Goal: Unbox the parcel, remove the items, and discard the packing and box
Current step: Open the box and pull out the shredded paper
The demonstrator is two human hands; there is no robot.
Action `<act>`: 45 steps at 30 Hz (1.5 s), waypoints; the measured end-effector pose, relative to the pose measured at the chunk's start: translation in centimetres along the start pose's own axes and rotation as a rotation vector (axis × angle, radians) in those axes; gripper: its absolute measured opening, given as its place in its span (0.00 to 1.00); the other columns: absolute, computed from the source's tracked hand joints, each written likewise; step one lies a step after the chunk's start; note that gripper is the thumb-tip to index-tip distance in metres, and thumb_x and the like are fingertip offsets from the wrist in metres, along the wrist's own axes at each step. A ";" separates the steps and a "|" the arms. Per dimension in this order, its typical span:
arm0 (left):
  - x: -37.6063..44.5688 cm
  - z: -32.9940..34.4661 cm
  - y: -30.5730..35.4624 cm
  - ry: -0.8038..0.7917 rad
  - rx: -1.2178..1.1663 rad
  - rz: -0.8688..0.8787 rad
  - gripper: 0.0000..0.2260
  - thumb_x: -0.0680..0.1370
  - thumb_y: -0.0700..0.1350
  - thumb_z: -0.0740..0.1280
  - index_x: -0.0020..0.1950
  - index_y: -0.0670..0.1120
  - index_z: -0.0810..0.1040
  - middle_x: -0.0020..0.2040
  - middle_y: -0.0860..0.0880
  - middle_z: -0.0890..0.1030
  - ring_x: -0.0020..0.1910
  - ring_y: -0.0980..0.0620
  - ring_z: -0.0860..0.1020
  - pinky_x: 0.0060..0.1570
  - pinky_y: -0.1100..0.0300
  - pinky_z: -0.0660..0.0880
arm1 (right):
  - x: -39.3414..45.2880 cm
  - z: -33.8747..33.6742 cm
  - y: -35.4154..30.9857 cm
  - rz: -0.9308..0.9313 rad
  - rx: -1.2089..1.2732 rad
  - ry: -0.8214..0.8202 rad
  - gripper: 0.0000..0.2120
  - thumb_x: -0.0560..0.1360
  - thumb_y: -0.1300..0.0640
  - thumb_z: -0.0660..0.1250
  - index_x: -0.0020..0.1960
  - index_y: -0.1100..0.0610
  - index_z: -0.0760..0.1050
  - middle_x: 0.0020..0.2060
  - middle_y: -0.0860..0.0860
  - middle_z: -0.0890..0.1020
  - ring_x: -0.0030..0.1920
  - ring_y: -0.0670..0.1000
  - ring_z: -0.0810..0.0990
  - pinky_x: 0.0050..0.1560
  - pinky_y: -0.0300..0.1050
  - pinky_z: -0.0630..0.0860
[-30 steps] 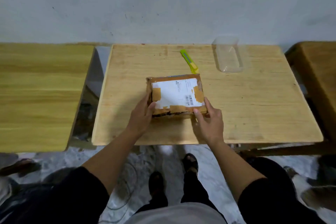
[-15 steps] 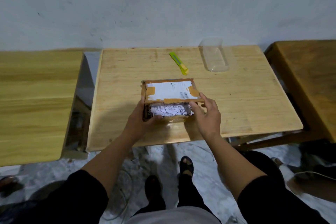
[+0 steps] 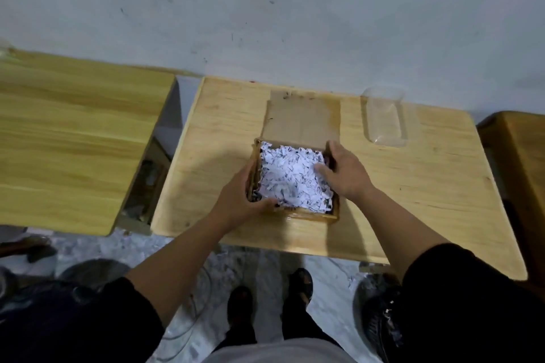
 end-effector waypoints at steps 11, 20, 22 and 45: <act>5.0 5.0 2.1 -0.367 0.536 0.096 0.49 0.71 0.51 0.73 0.76 0.47 0.38 0.78 0.42 0.44 0.77 0.43 0.49 0.73 0.50 0.57 | 0.2 2.3 -0.8 -0.305 -0.305 -0.391 0.54 0.62 0.44 0.76 0.76 0.50 0.45 0.75 0.56 0.54 0.74 0.58 0.55 0.72 0.49 0.59; 6.7 5.9 0.5 -0.223 0.545 0.053 0.49 0.69 0.49 0.74 0.76 0.52 0.41 0.75 0.40 0.56 0.71 0.38 0.62 0.67 0.45 0.67 | 2.0 5.9 -1.1 -0.288 -0.443 -0.406 0.55 0.66 0.45 0.74 0.75 0.56 0.38 0.71 0.60 0.57 0.70 0.64 0.59 0.68 0.58 0.66; 6.8 5.8 0.6 -0.197 0.502 0.063 0.44 0.69 0.51 0.73 0.76 0.48 0.48 0.73 0.40 0.61 0.70 0.39 0.64 0.68 0.47 0.66 | 2.3 6.2 -1.2 -0.298 -0.414 -0.381 0.52 0.66 0.44 0.73 0.75 0.56 0.42 0.70 0.60 0.59 0.68 0.63 0.60 0.68 0.58 0.66; 5.7 4.1 3.8 -0.116 0.317 0.185 0.32 0.73 0.51 0.69 0.72 0.42 0.62 0.68 0.39 0.69 0.67 0.41 0.67 0.68 0.46 0.66 | 0.3 1.3 -3.6 -0.421 0.066 -0.189 0.38 0.59 0.50 0.78 0.66 0.52 0.67 0.59 0.50 0.76 0.59 0.49 0.74 0.59 0.36 0.68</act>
Point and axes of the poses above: each hand's wrist, its own x-axis towards the middle knuckle, its own z-axis out of the palm, y = z × x, the point moved 6 cm from there along x, towards the middle knuckle
